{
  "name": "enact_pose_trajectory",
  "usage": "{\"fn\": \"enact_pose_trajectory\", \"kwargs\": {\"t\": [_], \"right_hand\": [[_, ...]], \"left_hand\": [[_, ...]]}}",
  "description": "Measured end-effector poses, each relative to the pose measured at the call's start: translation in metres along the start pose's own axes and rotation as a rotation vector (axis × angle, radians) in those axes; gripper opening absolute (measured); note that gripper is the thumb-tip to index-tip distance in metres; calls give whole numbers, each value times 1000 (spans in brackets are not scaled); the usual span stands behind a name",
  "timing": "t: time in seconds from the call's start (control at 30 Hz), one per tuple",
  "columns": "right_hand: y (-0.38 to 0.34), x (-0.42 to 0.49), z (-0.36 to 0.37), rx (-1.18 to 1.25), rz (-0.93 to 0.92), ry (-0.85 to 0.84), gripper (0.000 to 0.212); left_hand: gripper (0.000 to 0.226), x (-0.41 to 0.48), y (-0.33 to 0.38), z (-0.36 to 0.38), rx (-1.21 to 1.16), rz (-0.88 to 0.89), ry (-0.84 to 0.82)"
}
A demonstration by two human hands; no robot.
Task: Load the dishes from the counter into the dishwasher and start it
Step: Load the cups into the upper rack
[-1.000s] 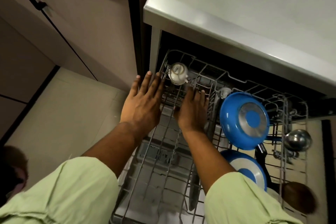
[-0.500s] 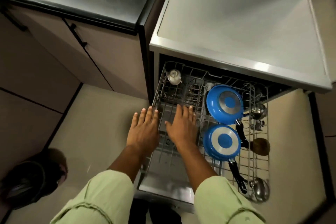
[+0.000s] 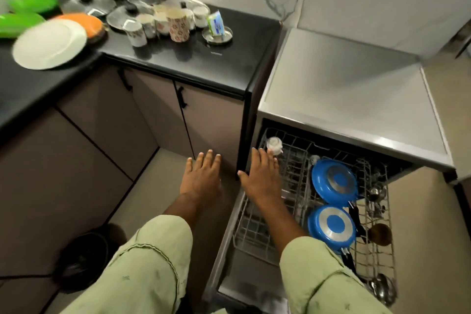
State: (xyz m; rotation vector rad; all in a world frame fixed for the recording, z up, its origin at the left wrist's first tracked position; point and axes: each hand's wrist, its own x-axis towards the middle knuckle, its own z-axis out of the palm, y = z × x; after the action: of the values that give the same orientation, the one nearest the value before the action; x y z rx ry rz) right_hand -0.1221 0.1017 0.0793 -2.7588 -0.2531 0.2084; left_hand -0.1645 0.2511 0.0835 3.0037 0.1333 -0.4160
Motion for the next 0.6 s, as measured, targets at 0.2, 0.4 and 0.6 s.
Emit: {"fn": "enact_pose_trajectory", "kwargs": {"t": [0.2,0.4,0.6], "right_hand": [[-92,23,0,-87,-94,68,75],[-191,49,12,-76,-115,102,76],[-259,81,12,-26,-137,95,74]], "left_hand": [[70,9,-78,-43,-21,-1,148],[70,14,-197,-69,-13,-63,159],[70,36,-258,-100,-58,-63,212]]}}
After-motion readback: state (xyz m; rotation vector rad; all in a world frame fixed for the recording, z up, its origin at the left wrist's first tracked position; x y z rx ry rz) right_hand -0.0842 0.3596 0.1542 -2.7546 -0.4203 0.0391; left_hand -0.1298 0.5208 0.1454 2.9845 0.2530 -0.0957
